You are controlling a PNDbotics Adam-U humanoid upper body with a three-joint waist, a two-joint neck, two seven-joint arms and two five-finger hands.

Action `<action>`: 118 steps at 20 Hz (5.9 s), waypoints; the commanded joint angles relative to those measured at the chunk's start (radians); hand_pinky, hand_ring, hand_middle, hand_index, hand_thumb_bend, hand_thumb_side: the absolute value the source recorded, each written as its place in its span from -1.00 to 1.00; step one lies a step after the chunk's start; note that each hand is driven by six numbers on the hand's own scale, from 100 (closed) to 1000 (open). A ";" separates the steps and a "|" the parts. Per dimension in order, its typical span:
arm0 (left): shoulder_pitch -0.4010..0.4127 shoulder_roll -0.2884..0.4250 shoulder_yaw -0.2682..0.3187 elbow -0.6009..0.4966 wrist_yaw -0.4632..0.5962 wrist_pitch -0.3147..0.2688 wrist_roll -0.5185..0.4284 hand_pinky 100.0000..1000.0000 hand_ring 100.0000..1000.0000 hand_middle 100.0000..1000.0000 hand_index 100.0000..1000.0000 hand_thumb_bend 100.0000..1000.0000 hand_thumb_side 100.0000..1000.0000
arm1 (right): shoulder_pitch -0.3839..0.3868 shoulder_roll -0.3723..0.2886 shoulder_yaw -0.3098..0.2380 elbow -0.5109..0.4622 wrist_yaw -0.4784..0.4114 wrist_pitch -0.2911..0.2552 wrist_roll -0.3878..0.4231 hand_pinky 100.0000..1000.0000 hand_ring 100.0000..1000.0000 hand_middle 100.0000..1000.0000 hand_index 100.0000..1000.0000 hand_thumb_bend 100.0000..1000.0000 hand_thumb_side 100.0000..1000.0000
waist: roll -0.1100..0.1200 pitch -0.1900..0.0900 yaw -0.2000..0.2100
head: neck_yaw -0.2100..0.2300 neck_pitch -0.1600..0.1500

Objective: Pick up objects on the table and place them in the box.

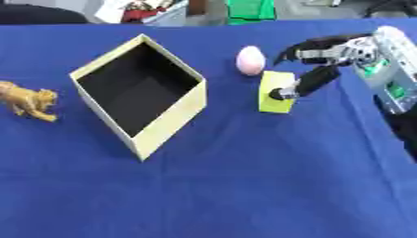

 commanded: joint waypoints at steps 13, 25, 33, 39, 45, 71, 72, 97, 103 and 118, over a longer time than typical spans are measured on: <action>-0.005 0.005 0.005 -0.020 0.000 0.000 -0.008 0.40 0.37 0.30 0.50 -0.53 0.92 | -0.005 -0.004 -0.031 -0.008 0.020 0.016 -0.018 0.93 1.00 1.00 1.00 -0.37 0.21 | 0.004 -0.014 0.001 | -0.004 0.004; -0.007 0.001 0.004 -0.020 -0.003 0.001 -0.017 0.40 0.37 0.29 0.50 -0.56 0.90 | -0.004 0.007 -0.043 0.003 0.059 0.021 -0.040 0.92 1.00 0.95 1.00 -0.34 0.13 | 0.005 -0.004 0.007 | -0.009 -0.004; -0.007 -0.002 0.003 -0.020 -0.004 0.001 -0.024 0.40 0.37 0.28 0.49 -0.57 0.90 | -0.002 0.014 -0.049 0.011 0.079 0.027 -0.059 0.91 1.00 0.93 1.00 -0.41 0.06 | 0.005 0.001 0.011 | -0.012 -0.008; -0.008 -0.004 0.003 -0.020 -0.004 0.001 -0.030 0.40 0.37 0.28 0.48 -0.58 0.89 | 0.000 0.024 -0.056 0.022 0.085 0.031 -0.066 0.89 0.98 0.88 1.00 -0.42 0.06 | 0.005 0.003 0.012 | -0.017 -0.008; -0.009 -0.005 0.004 -0.020 -0.004 0.002 -0.033 0.40 0.37 0.28 0.48 -0.60 0.88 | 0.001 0.034 -0.058 0.028 0.078 0.026 -0.069 0.87 0.95 0.79 1.00 -0.47 0.09 | 0.005 0.004 0.016 | -0.022 -0.008; -0.015 0.000 0.005 -0.020 -0.005 0.011 -0.040 0.40 0.37 0.27 0.46 -0.63 0.85 | -0.031 0.031 -0.072 -0.002 0.080 0.024 -0.088 0.73 0.77 0.27 0.51 -0.93 -0.28 | 0.000 -0.003 0.011 | -0.023 -0.006; -0.015 0.001 0.005 -0.020 -0.005 0.011 -0.040 0.40 0.37 0.27 0.46 -0.63 0.85 | -0.035 0.032 -0.075 -0.008 0.087 0.025 -0.091 0.72 0.77 0.26 0.51 -0.93 -0.29 | 0.000 -0.005 0.010 | -0.022 -0.006; -0.009 0.005 0.001 -0.020 0.001 0.016 -0.044 0.40 0.37 0.27 0.46 -0.63 0.84 | -0.279 0.183 -0.048 -0.089 0.202 0.026 -0.090 0.71 0.75 0.25 0.49 -1.00 -0.64 | -0.006 -0.025 0.016 | -0.019 0.017; -0.007 0.001 -0.002 -0.020 0.007 0.015 -0.048 0.40 0.37 0.27 0.46 -0.63 0.84 | -0.367 0.321 0.002 -0.021 0.223 0.028 -0.106 0.71 0.75 0.24 0.48 -1.00 -0.66 | -0.001 -0.026 0.025 | -0.027 0.023; -0.014 -0.009 -0.007 -0.020 0.018 0.014 -0.060 0.40 0.36 0.27 0.46 -0.64 0.84 | -0.397 0.550 0.054 0.117 0.273 0.051 -0.139 0.71 0.79 0.23 0.52 -1.00 -0.41 | 0.007 -0.017 0.043 | -0.026 0.039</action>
